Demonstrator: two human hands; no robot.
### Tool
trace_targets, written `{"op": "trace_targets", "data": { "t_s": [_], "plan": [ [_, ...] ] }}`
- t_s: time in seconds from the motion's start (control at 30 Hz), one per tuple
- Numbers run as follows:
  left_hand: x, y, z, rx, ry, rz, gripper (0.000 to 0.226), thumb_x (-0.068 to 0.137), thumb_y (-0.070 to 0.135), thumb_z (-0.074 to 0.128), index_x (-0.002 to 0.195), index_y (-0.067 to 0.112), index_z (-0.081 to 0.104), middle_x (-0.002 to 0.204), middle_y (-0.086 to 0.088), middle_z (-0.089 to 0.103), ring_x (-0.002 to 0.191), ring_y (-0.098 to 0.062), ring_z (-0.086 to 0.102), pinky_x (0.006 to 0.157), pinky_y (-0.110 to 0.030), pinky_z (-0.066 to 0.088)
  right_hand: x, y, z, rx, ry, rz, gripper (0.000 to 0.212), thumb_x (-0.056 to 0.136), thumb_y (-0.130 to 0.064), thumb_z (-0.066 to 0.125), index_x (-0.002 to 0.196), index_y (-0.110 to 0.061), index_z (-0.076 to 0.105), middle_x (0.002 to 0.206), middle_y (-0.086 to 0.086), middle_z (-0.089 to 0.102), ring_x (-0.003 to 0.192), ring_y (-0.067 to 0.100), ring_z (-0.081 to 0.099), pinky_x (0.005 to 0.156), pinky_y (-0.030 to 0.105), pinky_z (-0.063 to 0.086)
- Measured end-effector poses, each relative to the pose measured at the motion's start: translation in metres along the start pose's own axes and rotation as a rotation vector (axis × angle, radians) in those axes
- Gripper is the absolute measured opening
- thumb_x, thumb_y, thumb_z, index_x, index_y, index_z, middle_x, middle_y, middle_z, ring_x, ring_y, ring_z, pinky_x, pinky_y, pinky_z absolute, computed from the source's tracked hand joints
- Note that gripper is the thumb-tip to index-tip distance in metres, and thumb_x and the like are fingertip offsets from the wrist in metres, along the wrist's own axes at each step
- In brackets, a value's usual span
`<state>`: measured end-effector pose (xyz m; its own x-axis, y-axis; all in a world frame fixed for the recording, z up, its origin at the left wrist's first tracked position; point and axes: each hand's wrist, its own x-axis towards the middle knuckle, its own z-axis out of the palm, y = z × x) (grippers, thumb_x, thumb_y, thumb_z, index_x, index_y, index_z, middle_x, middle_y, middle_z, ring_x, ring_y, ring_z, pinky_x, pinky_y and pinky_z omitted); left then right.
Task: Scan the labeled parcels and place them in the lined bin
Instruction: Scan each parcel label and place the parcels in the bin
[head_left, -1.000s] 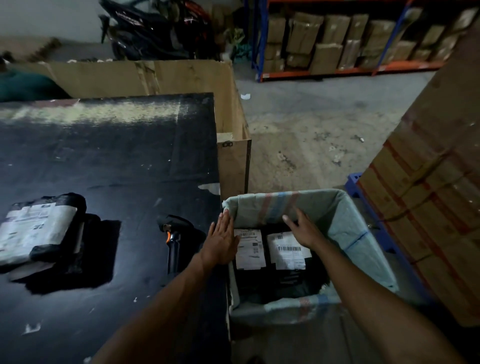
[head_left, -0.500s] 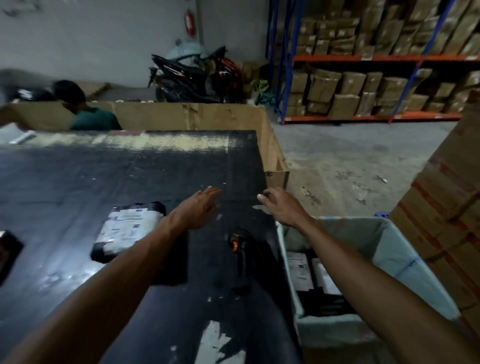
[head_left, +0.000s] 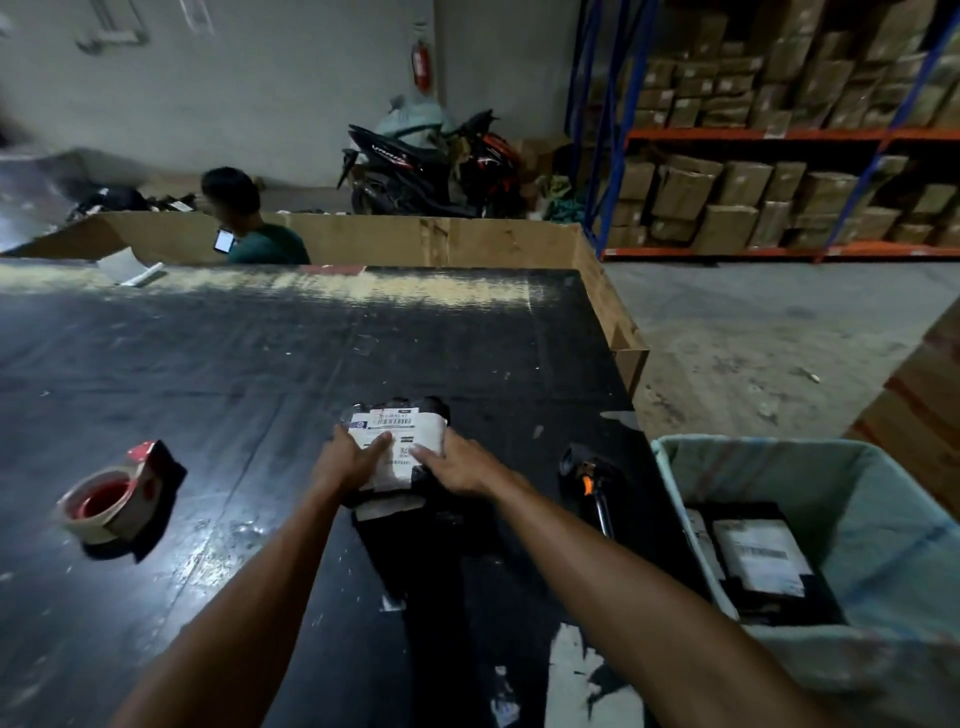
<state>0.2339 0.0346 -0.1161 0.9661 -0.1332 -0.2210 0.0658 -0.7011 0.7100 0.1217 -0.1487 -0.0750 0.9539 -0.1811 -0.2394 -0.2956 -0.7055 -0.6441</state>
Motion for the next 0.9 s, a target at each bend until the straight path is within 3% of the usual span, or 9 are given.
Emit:
{"op": "trace_targets", "data": {
  "t_s": [0.1,0.2,0.27,0.37,0.43,0.5,0.7,0.8,0.9],
  "plan": [
    [0.004,-0.003,-0.004,-0.131,0.057,0.018,0.103,0.058,0.089,0.051,0.116,0.005,0.063,0.111,-0.02,0.072,0.109,-0.037,0.067,0.092,-0.047,0.055,-0.001,-0.011,0.016,0.177,0.129,0.054,0.078,0.089,-0.058,0.06,0.149,-0.014,0.036,0.146,0.018,0.053,0.135,0.038,0.049,0.108,0.041,0.042],
    [-0.011,0.009,-0.011,-0.367,0.159,-0.025,0.088,0.066,0.074,0.068,0.119,0.004,0.062,0.118,-0.019,0.069,0.11,-0.035,0.066,0.093,-0.049,0.056,-0.011,0.001,0.005,0.252,0.246,0.021,0.073,0.087,-0.042,0.071,0.146,-0.017,0.037,0.144,0.012,0.055,0.132,0.033,0.052,0.105,0.036,0.042],
    [-0.025,0.018,-0.008,-0.603,0.183,-0.127,0.095,0.057,0.081,0.075,0.115,0.006,0.065,0.116,-0.014,0.071,0.104,-0.03,0.069,0.091,-0.049,0.057,-0.025,0.016,-0.008,0.344,0.314,-0.015,0.079,0.088,-0.036,0.074,0.152,-0.013,0.033,0.146,0.006,0.052,0.133,0.024,0.051,0.104,0.028,0.041],
    [-0.07,0.051,0.009,-0.793,-0.076,-0.14,0.072,0.066,0.069,0.079,0.094,0.003,0.074,0.091,-0.011,0.076,0.082,-0.026,0.072,0.082,-0.046,0.06,-0.056,0.043,-0.018,0.443,0.406,-0.071,0.086,0.086,-0.038,0.076,0.155,-0.015,0.03,0.142,0.002,0.051,0.125,0.013,0.053,0.102,0.027,0.045],
    [-0.101,0.073,0.027,-0.806,-0.172,-0.062,0.052,0.077,0.057,0.077,0.101,0.011,0.072,0.091,-0.006,0.077,0.08,-0.023,0.075,0.072,-0.04,0.063,-0.074,0.065,-0.021,0.392,0.467,-0.092,0.091,0.079,-0.05,0.074,0.154,-0.019,0.033,0.148,0.003,0.049,0.13,0.015,0.053,0.108,0.037,0.048],
    [-0.117,0.076,0.043,-0.766,-0.095,0.027,0.05,0.077,0.058,0.076,0.107,0.02,0.065,0.098,-0.001,0.076,0.086,-0.018,0.074,0.075,-0.038,0.063,-0.089,0.085,-0.025,0.31,0.467,-0.088,0.091,0.076,-0.058,0.07,0.152,-0.02,0.038,0.149,0.0,0.048,0.131,0.014,0.052,0.11,0.035,0.046],
    [-0.148,0.065,0.091,-0.66,-0.207,0.154,0.044,0.082,0.059,0.071,0.103,0.021,0.068,0.097,0.0,0.078,0.091,-0.016,0.075,0.081,-0.036,0.06,-0.122,0.144,-0.056,0.075,0.734,0.161,0.044,0.096,-0.049,0.051,0.122,-0.016,0.062,0.119,0.01,0.066,0.115,0.031,0.063,0.094,0.038,0.05],
    [-0.158,0.052,0.11,-0.646,-0.321,0.137,0.055,0.082,0.059,0.071,0.111,0.012,0.068,0.098,-0.006,0.079,0.088,-0.02,0.077,0.077,-0.036,0.061,-0.111,0.163,-0.058,0.007,0.511,0.467,0.058,0.093,-0.045,0.061,0.138,-0.01,0.047,0.139,0.02,0.054,0.129,0.038,0.053,0.102,0.044,0.047],
    [-0.167,0.034,0.126,-0.597,-0.336,0.098,0.066,0.075,0.069,0.07,0.111,0.013,0.07,0.099,-0.005,0.079,0.09,-0.02,0.077,0.088,-0.045,0.06,-0.109,0.155,-0.059,0.039,0.35,0.517,0.053,0.089,-0.037,0.068,0.129,-0.004,0.054,0.135,0.024,0.059,0.125,0.039,0.057,0.098,0.039,0.049]
  ]
}}
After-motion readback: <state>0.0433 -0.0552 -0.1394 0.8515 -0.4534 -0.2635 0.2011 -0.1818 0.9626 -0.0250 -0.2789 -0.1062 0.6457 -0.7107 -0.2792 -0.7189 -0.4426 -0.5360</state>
